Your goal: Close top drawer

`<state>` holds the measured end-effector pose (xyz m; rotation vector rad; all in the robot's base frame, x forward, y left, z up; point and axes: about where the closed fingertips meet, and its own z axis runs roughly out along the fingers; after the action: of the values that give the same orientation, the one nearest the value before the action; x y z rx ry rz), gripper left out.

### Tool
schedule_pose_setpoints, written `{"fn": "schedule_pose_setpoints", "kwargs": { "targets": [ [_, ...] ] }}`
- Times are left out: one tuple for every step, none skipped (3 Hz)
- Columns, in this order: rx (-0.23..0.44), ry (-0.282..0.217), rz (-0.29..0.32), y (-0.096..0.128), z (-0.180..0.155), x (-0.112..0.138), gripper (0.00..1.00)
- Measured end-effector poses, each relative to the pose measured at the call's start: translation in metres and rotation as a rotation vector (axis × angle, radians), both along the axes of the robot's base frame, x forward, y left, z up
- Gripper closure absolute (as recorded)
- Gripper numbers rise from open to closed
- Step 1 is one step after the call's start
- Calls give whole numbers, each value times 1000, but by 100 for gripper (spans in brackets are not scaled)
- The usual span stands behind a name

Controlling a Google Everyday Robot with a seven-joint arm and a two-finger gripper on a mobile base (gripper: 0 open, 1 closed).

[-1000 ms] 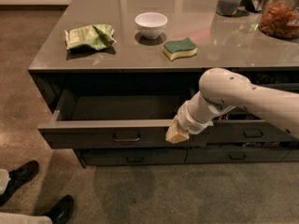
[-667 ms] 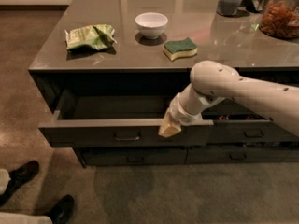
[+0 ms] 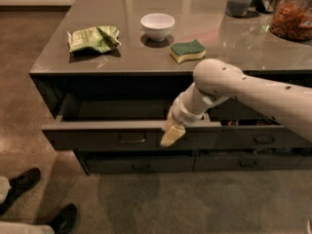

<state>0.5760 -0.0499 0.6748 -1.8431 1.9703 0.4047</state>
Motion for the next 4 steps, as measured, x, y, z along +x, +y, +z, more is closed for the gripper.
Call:
{"fn": "schedule_pose_setpoints", "kwargs": {
  "targets": [
    [0,1,1,1,-1,-5,0],
    [33,-15,14,24,-2,32,0],
    [68,-35,15,37,1,61,0],
    [75,-38,14,39,2,61,0]
  ]
}}
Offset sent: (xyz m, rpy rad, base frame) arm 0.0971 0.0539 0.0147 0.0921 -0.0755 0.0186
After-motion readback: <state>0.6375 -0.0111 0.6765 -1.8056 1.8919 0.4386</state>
